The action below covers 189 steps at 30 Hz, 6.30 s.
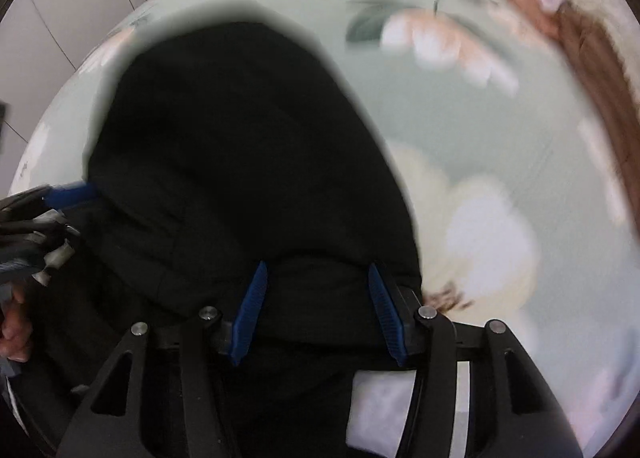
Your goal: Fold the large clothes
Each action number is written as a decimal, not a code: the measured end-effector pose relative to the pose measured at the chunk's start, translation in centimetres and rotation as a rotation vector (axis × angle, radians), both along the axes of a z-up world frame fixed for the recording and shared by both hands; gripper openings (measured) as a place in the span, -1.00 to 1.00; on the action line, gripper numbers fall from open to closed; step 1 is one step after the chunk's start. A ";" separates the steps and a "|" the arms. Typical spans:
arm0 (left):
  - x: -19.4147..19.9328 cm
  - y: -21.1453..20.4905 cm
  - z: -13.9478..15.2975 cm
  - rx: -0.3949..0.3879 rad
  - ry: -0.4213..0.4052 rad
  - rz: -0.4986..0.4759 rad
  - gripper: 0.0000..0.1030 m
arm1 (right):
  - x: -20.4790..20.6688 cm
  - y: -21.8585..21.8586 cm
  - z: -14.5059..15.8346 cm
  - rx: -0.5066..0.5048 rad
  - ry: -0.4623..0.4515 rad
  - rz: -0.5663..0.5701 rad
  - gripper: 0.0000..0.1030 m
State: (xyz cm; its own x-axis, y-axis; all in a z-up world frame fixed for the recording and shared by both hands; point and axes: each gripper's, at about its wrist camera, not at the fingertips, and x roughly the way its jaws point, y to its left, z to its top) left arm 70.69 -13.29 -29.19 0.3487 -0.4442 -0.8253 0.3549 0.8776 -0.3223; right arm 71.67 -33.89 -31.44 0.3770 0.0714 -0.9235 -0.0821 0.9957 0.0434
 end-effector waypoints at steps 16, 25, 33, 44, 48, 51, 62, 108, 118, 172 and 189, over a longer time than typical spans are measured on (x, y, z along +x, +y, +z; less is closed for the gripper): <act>-0.7 1.4 0.4 -0.060 -0.038 0.015 0.20 | 10.3 4.7 -0.4 0.042 0.010 0.046 0.05; -0.7 3.6 5.0 -0.186 -0.047 -0.011 0.20 | 3.0 1.1 5.3 0.008 -0.077 0.080 -0.02; 1.6 3.5 0.2 -0.048 0.139 -0.024 0.20 | 0.2 -2.9 0.7 0.067 0.105 0.034 -0.07; 5.2 10.2 5.4 -0.296 0.059 -0.013 0.43 | 2.1 -11.6 1.5 0.355 0.129 0.023 0.11; 8.3 8.8 0.9 -0.421 0.287 -0.097 0.43 | 4.0 -11.2 -1.0 0.493 0.168 0.098 0.17; 8.4 5.9 -1.8 -0.419 0.361 -0.177 0.43 | 5.1 -9.2 -1.1 0.529 0.138 0.167 -0.06; 2.5 2.0 5.0 -0.198 0.047 -0.277 -0.60 | 0.5 -2.5 6.7 0.202 0.005 0.369 -0.69; -28.9 5.6 3.9 -0.132 0.142 -0.333 -0.34 | -23.6 9.1 22.1 0.093 -0.201 0.013 0.12; -27.8 10.0 4.1 -0.179 0.161 -0.226 -0.44 | -31.1 10.7 4.6 -0.114 0.145 0.008 -0.01; -61.3 35.3 6.3 -0.067 0.031 0.158 0.19 | -69.2 -2.0 12.1 0.051 -0.165 -0.325 0.28; -61.6 33.8 1.4 -0.360 0.179 0.125 -0.62 | -73.1 -5.1 3.9 0.285 -0.043 -0.329 -0.39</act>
